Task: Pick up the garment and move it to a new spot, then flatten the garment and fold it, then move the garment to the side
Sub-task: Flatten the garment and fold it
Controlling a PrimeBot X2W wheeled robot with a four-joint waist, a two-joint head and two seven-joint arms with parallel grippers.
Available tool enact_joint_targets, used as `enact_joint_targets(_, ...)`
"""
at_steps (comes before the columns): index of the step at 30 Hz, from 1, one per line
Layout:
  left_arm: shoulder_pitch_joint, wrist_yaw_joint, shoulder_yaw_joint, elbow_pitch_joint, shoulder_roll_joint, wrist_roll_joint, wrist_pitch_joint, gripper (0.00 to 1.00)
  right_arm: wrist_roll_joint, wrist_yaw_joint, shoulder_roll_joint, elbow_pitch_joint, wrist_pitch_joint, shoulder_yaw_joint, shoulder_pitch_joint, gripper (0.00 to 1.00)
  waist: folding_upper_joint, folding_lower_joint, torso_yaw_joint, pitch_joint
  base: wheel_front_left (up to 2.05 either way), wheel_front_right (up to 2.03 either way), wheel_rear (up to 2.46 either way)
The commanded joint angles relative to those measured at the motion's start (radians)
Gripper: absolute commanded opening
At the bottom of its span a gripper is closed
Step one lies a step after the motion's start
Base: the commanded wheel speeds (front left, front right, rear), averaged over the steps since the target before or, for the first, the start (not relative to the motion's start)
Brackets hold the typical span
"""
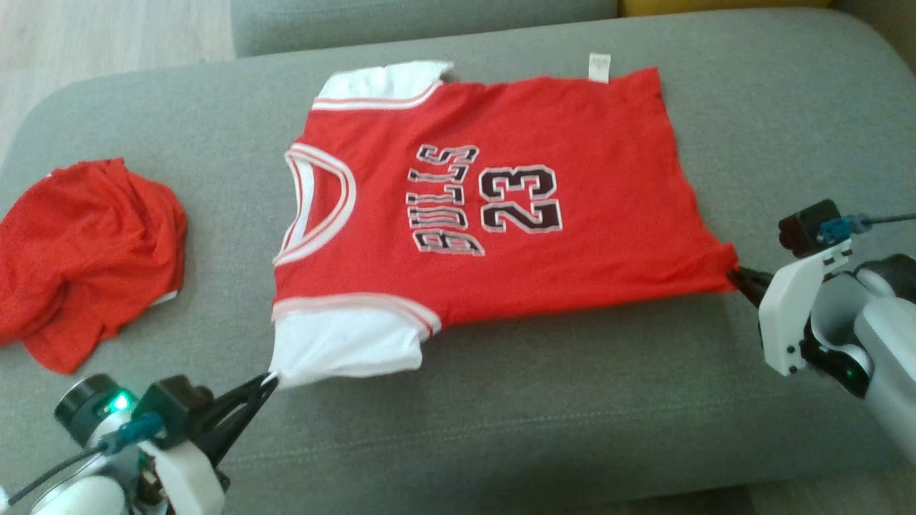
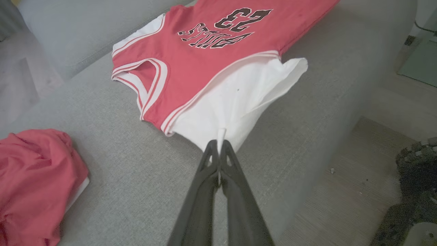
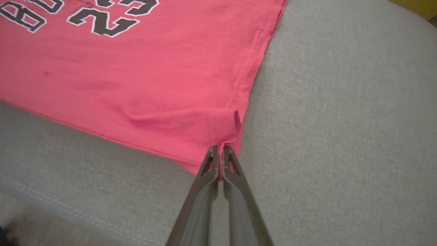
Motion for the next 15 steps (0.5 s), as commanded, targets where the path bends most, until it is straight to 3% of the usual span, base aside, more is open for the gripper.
enact_joint_targets(1,-0.036,0.001,0.036,-0.038,0.070,-0.043,0.008,0.00,0.042,0.006,-0.053,-0.060,0.025,0.030,0.010,0.00,-0.0001,0.0001,-0.001,-0.010,0.00,0.00,0.00)
enact_joint_targets(15,-0.025,0.001,-0.117,-0.165,0.190,-0.273,0.050,0.00,0.203,0.006,-0.185,-0.202,0.202,0.159,0.049,0.00,-0.0001,0.0001,-0.003,-0.045,0.00,0.00,0.00)
